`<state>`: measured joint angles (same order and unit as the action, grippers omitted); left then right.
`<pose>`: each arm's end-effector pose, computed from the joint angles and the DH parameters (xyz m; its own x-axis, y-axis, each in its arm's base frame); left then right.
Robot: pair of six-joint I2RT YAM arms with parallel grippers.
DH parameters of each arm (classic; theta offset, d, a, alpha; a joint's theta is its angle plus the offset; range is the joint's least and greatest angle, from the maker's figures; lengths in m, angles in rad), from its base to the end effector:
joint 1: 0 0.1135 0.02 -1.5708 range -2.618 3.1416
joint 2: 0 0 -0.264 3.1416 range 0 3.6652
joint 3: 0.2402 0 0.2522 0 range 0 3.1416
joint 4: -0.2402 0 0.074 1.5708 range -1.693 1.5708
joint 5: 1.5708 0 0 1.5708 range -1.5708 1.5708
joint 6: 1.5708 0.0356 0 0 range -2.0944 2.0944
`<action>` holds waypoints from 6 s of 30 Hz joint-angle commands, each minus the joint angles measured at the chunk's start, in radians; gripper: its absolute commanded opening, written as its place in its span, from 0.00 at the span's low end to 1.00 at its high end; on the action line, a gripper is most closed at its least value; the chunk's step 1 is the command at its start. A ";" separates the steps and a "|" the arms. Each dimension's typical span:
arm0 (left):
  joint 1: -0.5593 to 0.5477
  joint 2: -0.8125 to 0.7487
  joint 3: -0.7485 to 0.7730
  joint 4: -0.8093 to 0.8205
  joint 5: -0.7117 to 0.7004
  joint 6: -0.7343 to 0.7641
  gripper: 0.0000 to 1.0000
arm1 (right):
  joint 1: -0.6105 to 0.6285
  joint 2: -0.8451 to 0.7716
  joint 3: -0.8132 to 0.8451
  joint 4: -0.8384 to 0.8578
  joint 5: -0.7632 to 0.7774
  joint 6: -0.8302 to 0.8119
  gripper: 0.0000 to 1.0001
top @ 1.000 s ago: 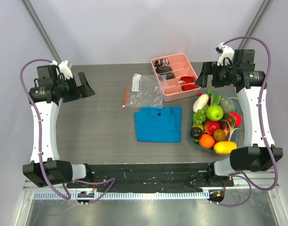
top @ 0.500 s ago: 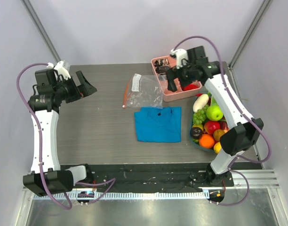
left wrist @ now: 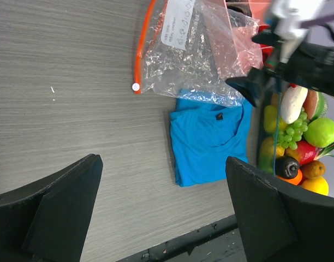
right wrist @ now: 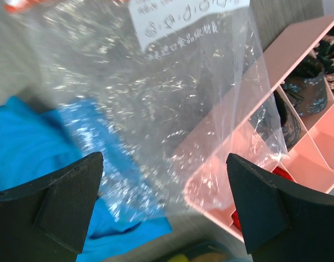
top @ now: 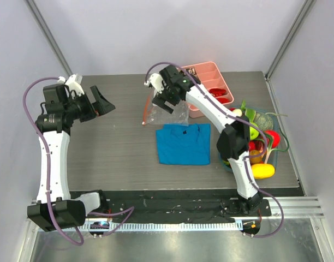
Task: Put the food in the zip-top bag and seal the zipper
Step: Pick up the zipper food storage bag at the center of the board, then open the zipper of the food storage bag.
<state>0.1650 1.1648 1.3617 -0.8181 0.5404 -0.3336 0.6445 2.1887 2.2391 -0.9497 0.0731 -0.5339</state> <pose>0.2291 0.0196 0.4020 -0.6315 -0.3898 -0.6703 0.0689 0.8329 -0.5492 0.3874 0.2879 0.3152 -0.2523 -0.8245 -0.5065 -0.8030 0.4705 -0.3658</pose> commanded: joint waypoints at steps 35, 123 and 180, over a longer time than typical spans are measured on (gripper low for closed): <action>0.119 -0.037 -0.187 0.321 0.142 -0.174 1.00 | -0.023 -0.473 -0.297 0.259 -0.369 -0.048 0.01; -0.460 -0.033 -0.433 0.620 -0.113 -0.493 0.00 | 0.063 -0.313 -0.742 0.828 -0.535 1.161 0.10; -0.364 0.064 -0.227 0.145 -0.171 -0.340 0.00 | -0.003 -0.516 -0.667 0.399 -0.608 0.546 0.91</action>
<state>-0.2016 1.2091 1.0954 -0.7338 0.3447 -0.6403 0.6468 1.7863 1.5135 -0.4202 -0.5385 0.1394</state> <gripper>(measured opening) 0.013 0.840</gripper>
